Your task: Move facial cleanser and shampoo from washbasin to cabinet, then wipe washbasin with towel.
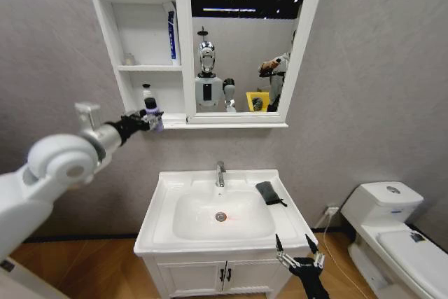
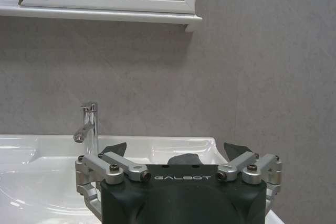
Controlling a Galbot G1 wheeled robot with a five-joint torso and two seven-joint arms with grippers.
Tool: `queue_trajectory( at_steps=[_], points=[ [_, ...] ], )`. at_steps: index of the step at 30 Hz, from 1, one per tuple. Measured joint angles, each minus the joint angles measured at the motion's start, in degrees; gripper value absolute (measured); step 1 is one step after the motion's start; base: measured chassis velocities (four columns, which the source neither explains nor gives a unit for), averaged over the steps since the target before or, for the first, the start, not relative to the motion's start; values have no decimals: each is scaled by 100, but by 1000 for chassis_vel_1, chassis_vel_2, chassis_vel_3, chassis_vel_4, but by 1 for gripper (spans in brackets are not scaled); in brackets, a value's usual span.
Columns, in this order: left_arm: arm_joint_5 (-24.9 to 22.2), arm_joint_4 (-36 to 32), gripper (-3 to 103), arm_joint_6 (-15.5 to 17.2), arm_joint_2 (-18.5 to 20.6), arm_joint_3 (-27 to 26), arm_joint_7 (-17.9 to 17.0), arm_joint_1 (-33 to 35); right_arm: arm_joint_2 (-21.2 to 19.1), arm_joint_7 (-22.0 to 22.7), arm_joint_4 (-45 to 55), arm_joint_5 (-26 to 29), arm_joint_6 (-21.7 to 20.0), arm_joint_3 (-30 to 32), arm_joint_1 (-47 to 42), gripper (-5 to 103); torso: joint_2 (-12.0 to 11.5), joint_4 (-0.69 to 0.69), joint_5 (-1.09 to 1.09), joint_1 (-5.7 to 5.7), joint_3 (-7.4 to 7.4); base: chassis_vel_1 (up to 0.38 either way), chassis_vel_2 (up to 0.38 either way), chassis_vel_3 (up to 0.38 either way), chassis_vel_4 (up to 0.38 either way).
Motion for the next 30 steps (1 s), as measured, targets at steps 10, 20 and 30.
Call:
queue_trajectory(
  at_steps=[10,20,30],
  points=[
    [-424,2069,43,372,-1181,2161,-210,-2349,-23,41,-53,6,144,31,-58,100,0,-2,2,0,1,0,0,0,0],
    [369,2991,43,351,-1710,2502,161,-2389,-44,80,81,-28,215,148,-60,100,0,1,-1,0,1,0,0,0,0],
    [821,3801,43,197,-2202,2369,332,-2112,-60,74,-53,-27,173,106,30,100,0,-1,-1,0,1,0,0,0,0]
  ],
)
